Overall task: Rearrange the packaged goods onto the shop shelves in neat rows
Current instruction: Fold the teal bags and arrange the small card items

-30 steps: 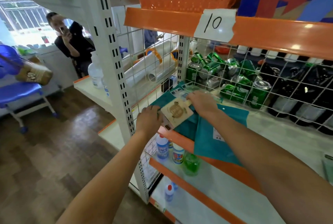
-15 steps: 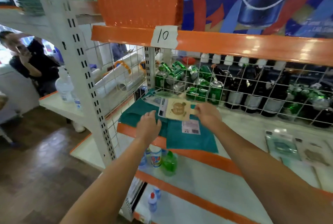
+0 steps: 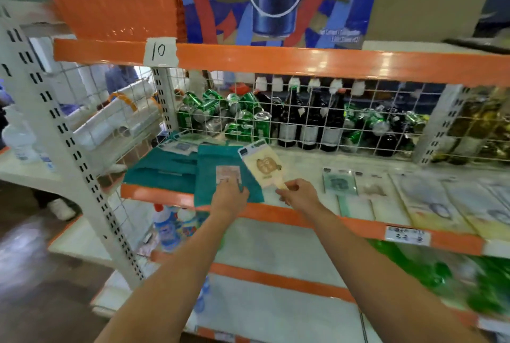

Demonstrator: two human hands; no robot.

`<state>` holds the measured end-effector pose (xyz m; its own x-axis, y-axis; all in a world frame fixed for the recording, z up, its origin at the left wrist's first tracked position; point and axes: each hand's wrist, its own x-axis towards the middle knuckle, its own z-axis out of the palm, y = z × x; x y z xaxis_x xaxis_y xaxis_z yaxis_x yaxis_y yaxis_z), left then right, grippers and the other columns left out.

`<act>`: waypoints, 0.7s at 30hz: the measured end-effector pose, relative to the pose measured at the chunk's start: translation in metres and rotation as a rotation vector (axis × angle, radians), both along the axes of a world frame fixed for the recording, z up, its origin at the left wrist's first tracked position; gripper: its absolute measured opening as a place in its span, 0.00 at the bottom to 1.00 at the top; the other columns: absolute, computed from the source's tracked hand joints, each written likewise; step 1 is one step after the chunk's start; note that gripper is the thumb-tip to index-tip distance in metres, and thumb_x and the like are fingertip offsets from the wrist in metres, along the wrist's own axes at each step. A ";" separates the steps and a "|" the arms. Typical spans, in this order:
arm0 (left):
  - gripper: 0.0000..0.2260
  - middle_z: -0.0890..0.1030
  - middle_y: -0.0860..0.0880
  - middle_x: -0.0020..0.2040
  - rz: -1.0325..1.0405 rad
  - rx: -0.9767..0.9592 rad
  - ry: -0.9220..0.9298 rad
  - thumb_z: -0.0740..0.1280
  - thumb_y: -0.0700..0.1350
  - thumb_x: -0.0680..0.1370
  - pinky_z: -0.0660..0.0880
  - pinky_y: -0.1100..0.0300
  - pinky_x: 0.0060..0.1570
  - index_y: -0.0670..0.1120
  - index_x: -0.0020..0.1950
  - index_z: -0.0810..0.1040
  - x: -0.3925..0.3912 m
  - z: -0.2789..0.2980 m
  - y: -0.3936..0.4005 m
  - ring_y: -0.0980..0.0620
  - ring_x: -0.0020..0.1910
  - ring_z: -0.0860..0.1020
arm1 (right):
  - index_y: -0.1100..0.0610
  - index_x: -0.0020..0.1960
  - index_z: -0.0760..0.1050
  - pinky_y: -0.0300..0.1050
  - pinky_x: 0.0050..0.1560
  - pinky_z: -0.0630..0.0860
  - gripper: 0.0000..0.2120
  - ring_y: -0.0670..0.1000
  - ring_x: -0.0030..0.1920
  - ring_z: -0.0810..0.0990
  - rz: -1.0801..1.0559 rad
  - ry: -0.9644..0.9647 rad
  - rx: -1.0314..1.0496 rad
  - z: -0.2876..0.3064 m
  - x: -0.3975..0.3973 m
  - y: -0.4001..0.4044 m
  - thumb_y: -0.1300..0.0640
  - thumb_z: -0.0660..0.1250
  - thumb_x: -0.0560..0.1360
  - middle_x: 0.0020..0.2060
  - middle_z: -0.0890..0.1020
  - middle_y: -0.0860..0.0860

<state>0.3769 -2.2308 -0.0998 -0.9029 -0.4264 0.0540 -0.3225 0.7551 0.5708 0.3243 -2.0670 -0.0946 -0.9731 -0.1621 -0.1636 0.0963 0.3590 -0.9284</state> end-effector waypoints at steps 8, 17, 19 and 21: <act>0.13 0.77 0.43 0.59 -0.095 0.097 0.007 0.60 0.45 0.79 0.71 0.53 0.55 0.43 0.62 0.73 0.010 -0.013 0.063 0.43 0.58 0.75 | 0.59 0.45 0.73 0.40 0.36 0.72 0.06 0.49 0.37 0.75 -0.127 -0.108 -0.168 -0.022 0.041 0.047 0.63 0.71 0.72 0.39 0.78 0.54; 0.13 0.77 0.48 0.57 -0.073 0.513 0.035 0.57 0.43 0.81 0.71 0.55 0.58 0.43 0.62 0.74 -0.003 -0.010 0.088 0.48 0.56 0.75 | 0.61 0.54 0.71 0.37 0.36 0.73 0.06 0.48 0.37 0.76 -0.211 -0.240 -0.284 -0.035 0.046 0.064 0.63 0.65 0.77 0.44 0.77 0.55; 0.12 0.77 0.48 0.54 -0.077 0.566 0.060 0.57 0.41 0.81 0.70 0.58 0.53 0.42 0.62 0.75 -0.010 -0.009 0.088 0.50 0.52 0.74 | 0.61 0.53 0.70 0.38 0.35 0.72 0.06 0.48 0.37 0.76 -0.205 -0.243 -0.289 -0.037 0.043 0.064 0.63 0.64 0.78 0.40 0.77 0.53; 0.11 0.78 0.47 0.53 -0.086 0.590 0.075 0.58 0.39 0.81 0.70 0.59 0.49 0.41 0.60 0.76 -0.017 -0.008 0.088 0.51 0.48 0.74 | 0.61 0.53 0.69 0.39 0.35 0.72 0.05 0.49 0.37 0.76 -0.202 -0.245 -0.285 -0.038 0.039 0.064 0.63 0.64 0.78 0.39 0.77 0.53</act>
